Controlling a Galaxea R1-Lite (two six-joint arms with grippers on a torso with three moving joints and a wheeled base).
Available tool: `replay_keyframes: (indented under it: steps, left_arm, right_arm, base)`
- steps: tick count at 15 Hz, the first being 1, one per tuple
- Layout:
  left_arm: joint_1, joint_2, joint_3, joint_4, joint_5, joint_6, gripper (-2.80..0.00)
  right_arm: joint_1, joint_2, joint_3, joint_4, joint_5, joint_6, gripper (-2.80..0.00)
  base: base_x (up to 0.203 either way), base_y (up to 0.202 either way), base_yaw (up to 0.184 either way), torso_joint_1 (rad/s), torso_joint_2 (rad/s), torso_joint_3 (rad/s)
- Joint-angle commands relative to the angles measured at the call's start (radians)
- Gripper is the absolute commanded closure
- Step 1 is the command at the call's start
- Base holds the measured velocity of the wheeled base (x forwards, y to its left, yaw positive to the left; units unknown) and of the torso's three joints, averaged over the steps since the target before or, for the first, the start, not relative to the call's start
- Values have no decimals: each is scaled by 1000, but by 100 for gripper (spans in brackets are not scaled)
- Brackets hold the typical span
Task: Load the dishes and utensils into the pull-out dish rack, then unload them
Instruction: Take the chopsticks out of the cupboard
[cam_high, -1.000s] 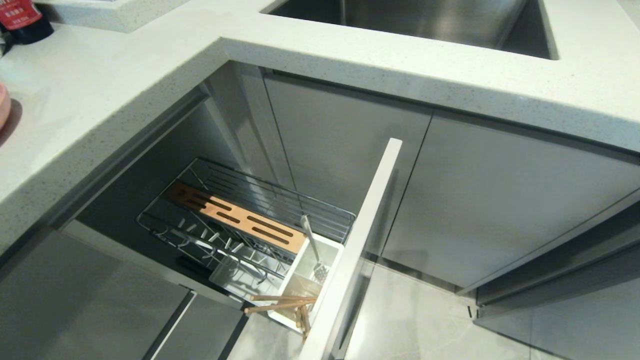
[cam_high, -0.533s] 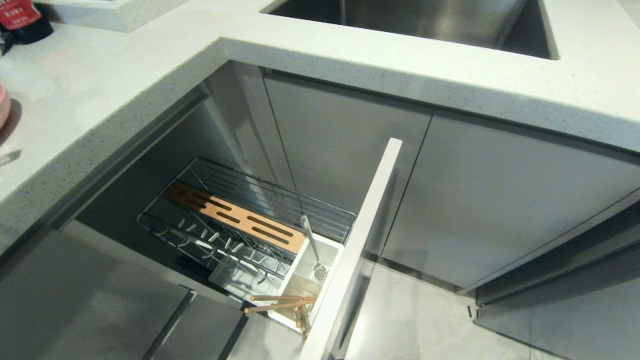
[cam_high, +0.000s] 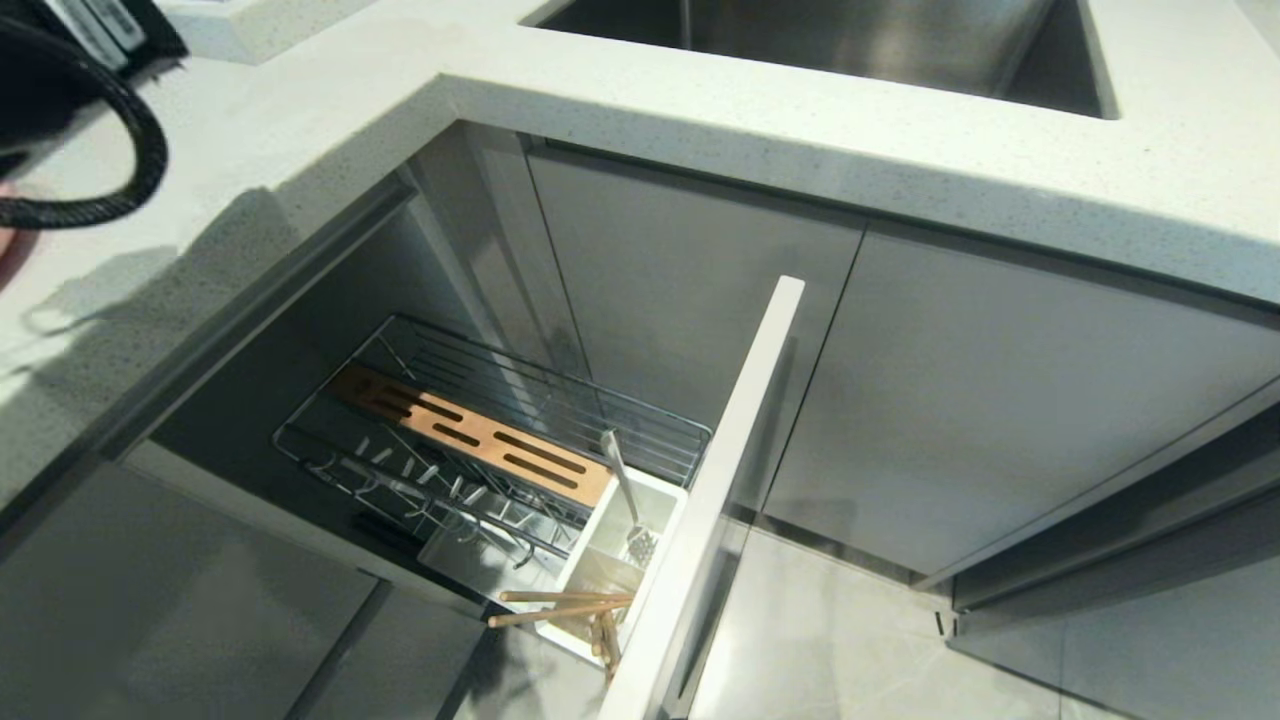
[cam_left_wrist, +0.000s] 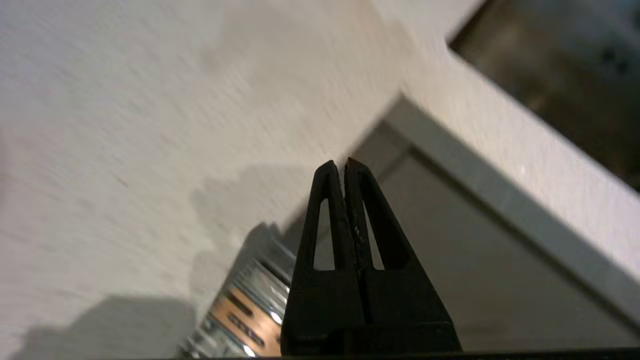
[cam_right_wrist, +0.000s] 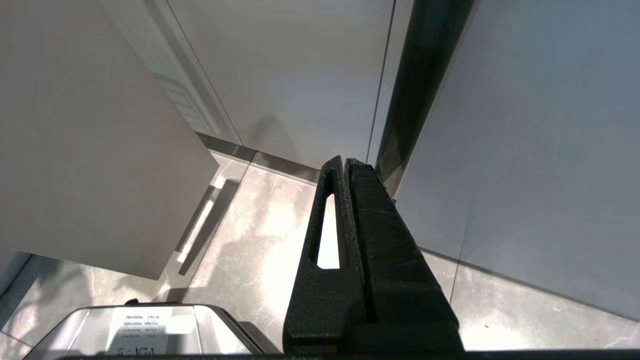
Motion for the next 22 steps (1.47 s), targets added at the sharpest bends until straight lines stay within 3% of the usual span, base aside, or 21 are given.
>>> replay_keyframes:
  steps: [1, 4, 9, 14, 19, 22]
  left_arm:
    - [-70, 65, 9, 96, 5, -32, 0]
    - [-139, 91, 8, 209, 5, -61, 0]
    - [-183, 168, -3, 457, -1, -92, 0]
    - [-223, 257, -62, 717, -20, -229, 0]
    - [-241, 277, -109, 926, -251, -384, 0]
    - [-238, 303, -97, 1005, -326, -391, 0]
  right_arm:
    - [0, 1, 0, 0, 0, 0, 0]
    - [0, 1, 0, 0, 0, 0, 0]
    - [0, 1, 0, 0, 1, 0, 0]
    - [0, 1, 0, 0, 0, 0, 0]
    - [0, 1, 0, 0, 0, 0, 0]
    - [0, 1, 0, 0, 1, 0, 0]
  base:
    - [0, 0, 0, 0, 0, 0]
    - [0, 0, 0, 0, 0, 0]
    - [0, 0, 0, 0, 0, 0]
    - [0, 0, 0, 0, 0, 0]
    - [0, 0, 0, 0, 0, 0]
    - [0, 0, 0, 0, 0, 0]
